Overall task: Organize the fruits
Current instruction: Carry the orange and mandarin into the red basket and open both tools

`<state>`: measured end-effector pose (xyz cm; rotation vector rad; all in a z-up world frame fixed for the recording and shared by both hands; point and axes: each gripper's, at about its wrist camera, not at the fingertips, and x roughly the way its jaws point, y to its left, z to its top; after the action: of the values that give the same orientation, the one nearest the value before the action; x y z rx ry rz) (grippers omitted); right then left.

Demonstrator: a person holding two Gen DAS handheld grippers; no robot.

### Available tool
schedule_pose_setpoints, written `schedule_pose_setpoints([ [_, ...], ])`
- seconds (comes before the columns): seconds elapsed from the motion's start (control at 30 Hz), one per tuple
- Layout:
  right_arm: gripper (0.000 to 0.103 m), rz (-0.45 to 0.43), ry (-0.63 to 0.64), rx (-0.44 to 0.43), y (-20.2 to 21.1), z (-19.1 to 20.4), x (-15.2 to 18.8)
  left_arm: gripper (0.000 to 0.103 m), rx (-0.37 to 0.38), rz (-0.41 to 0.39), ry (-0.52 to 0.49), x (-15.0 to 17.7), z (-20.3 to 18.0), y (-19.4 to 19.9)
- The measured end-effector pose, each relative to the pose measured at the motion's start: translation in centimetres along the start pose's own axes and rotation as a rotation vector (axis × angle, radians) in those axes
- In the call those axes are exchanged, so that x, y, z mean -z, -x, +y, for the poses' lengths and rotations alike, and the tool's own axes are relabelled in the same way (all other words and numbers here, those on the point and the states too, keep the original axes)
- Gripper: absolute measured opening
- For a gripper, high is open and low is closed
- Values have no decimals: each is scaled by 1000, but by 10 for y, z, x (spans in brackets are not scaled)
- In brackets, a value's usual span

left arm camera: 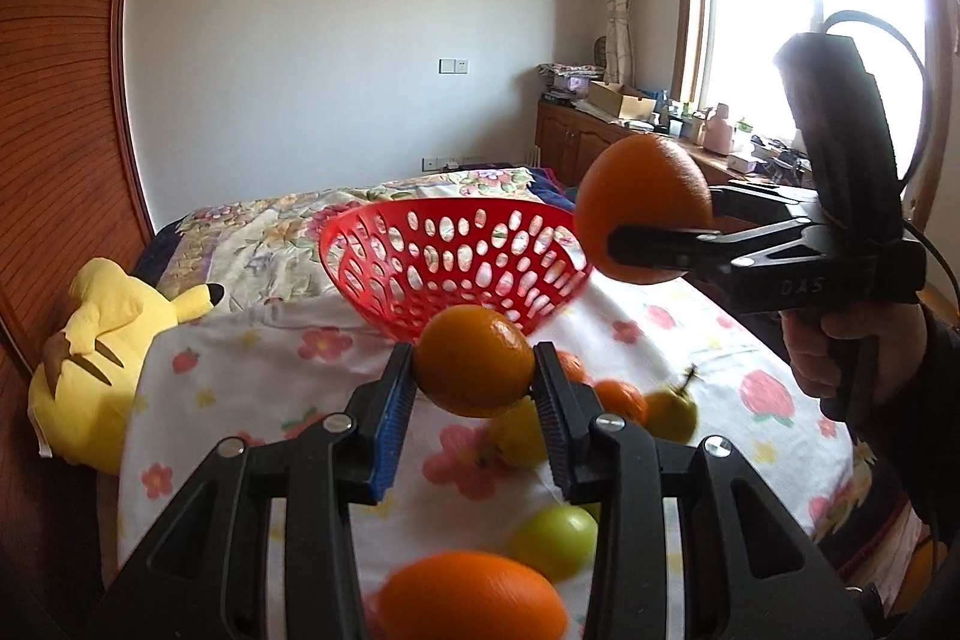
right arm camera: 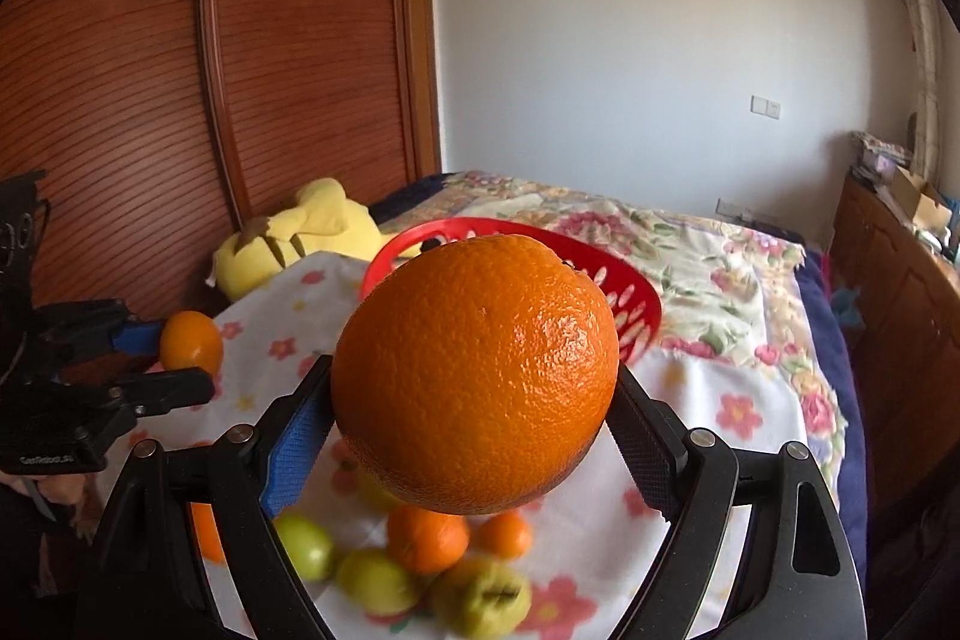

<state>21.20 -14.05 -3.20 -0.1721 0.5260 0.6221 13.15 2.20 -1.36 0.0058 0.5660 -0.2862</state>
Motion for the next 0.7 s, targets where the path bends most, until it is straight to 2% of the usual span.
schedule_pose_setpoints([
  [0.37,88,133,41,-43,-92,-25,-22,37,-21,60,-19,-29,20,-57],
  [0.7,88,273,102,-64,-141,-32,-18,37,-28,105,-26,-41,30,-101],
])
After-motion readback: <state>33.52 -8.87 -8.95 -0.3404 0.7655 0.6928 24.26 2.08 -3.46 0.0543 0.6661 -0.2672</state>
